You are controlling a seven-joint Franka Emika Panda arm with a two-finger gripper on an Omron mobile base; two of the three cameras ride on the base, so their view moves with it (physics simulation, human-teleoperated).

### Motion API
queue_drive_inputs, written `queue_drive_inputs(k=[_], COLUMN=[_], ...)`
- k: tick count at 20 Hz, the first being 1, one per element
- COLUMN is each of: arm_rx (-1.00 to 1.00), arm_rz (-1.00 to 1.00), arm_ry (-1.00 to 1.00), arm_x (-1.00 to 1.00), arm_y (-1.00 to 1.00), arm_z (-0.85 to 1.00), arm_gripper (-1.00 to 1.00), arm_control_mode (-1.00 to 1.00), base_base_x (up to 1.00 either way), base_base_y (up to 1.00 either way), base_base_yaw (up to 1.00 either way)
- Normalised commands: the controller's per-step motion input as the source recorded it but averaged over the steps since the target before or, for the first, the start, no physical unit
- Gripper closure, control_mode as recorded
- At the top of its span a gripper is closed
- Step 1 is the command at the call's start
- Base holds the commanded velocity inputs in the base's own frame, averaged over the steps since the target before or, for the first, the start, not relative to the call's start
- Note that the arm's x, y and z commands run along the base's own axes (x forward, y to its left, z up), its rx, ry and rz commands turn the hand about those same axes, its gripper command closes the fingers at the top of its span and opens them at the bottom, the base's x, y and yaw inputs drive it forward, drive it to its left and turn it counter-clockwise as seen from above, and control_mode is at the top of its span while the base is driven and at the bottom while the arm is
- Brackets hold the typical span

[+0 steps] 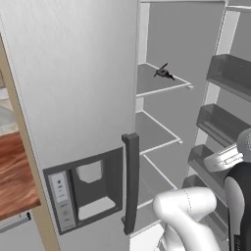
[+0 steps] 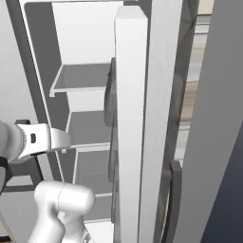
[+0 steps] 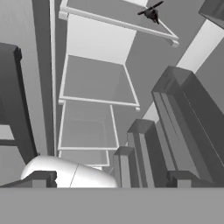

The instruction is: Take the cheese, fish, and squash from the fridge and place them on the plate on the dining counter to create an appetizer plate.

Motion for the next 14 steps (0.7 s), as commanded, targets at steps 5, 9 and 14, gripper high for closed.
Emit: queue_drive_inputs(k=[5, 9, 14], arm_rx=[0.00, 0.00, 0.00], arm_rz=[0.00, 0.00, 0.00], arm_ry=[0.00, 0.00, 0.00], arm_x=[0.00, 0.00, 0.00], arm_y=[0.00, 0.00, 0.00], arm_z=[0.00, 0.00, 0.00], arm_gripper=[-1.00, -1.00, -1.00], arm_control_mode=[1.00, 1.00, 1.00], base_base_x=[1.00, 1.00, 0.76], base_base_y=[0.00, 0.00, 0.00], base_base_yaw=[0.13, 0.14, 0.07])
